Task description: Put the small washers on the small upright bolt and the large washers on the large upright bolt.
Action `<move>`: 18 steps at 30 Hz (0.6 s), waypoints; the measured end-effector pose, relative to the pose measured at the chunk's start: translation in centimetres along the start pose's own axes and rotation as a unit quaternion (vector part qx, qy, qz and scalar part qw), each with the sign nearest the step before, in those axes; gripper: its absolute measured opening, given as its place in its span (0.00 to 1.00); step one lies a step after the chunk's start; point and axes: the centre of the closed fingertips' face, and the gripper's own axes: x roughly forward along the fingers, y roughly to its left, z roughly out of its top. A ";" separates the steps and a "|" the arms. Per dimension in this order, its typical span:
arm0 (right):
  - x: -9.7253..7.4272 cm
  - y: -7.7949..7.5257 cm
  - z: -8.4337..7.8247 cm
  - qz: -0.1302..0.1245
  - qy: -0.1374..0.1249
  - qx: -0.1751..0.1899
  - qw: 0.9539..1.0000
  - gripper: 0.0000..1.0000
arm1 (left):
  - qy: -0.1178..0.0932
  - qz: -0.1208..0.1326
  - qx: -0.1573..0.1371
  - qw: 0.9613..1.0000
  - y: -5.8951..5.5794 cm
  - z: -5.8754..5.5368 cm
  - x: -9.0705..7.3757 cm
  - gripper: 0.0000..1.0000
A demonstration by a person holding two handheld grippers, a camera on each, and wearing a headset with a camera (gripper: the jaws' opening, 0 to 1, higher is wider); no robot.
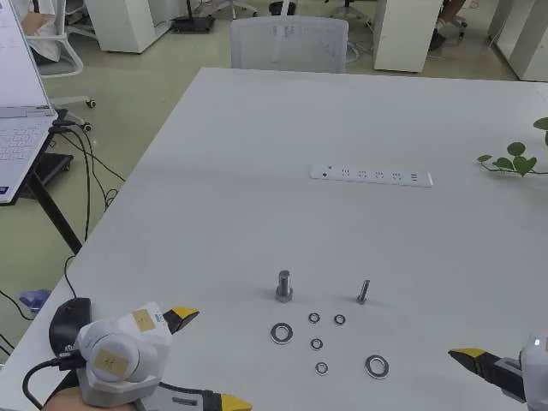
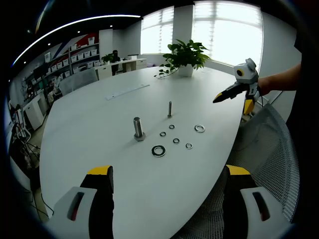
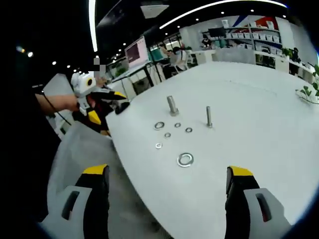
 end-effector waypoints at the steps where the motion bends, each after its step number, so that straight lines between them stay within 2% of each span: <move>1: 0.2 -0.1 0.0 0.001 0.002 -0.001 1.000 0.92 | 0.000 -0.002 0.000 1.000 -0.1 -0.1 0.0 0.90; 6: 1.1 -0.5 0.0 0.001 0.024 -0.014 1.000 0.88 | 0.009 -0.009 0.001 1.000 -0.1 -0.5 0.2 0.89; 12: 1.6 -1.0 0.3 -0.002 0.037 -0.027 0.999 0.84 | 0.006 -0.015 0.005 1.000 0.2 0.0 0.4 0.87; 18: 2.0 -1.6 0.3 -0.008 0.062 -0.051 0.997 0.81 | 0.005 -0.026 0.018 0.999 0.4 0.4 0.8 0.87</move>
